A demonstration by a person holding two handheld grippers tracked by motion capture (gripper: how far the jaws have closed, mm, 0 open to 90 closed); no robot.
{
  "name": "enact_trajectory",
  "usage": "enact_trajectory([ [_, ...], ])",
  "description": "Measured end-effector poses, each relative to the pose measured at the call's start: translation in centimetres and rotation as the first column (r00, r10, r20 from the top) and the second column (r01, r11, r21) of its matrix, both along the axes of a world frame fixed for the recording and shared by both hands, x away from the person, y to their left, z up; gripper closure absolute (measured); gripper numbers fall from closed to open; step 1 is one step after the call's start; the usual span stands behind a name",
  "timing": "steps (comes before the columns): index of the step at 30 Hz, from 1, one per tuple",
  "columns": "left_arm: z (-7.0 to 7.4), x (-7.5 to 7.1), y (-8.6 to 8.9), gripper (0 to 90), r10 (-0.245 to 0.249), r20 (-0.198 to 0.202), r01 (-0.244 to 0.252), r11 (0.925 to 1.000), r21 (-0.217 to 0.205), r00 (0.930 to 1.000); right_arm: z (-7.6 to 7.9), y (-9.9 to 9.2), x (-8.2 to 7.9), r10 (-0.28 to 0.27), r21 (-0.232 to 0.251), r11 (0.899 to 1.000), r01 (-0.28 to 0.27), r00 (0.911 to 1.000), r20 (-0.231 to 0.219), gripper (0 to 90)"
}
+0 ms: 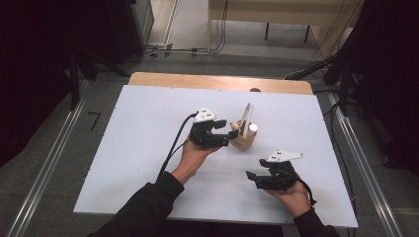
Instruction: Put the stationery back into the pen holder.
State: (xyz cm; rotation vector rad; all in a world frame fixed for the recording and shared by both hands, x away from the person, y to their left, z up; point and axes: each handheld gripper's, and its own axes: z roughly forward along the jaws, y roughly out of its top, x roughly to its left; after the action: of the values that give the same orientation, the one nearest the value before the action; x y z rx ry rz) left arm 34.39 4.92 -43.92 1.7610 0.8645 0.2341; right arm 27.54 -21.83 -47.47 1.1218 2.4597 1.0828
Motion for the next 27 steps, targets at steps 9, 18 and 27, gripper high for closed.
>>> enact_trajectory([
  [9, -1.2, -1.9, 3.4, 29.9, 0.061, -0.03, -0.06, 0.9977, 0.031, 0.9977, 0.4, -1.6, -0.1, -0.081, -0.002, 0.997, 0.081, 0.9962, 0.032, 24.3],
  [18, -2.2, -4.8, 7.6, 23.5, 0.12, -0.048, -0.117, 0.9913, 0.06, 0.9916, 0.7, -4.0, -0.7, -0.169, -0.004, 0.985, 0.17, 0.984, 0.055, 21.4],
  [27, -2.9, -6.8, 11.6, 21.0, 0.22, -0.069, -0.212, 0.9719, 0.102, 0.9731, 0.8, -7.7, -1.6, -0.261, -0.001, 0.965, 0.261, 0.9633, 0.064, 21.4],
])
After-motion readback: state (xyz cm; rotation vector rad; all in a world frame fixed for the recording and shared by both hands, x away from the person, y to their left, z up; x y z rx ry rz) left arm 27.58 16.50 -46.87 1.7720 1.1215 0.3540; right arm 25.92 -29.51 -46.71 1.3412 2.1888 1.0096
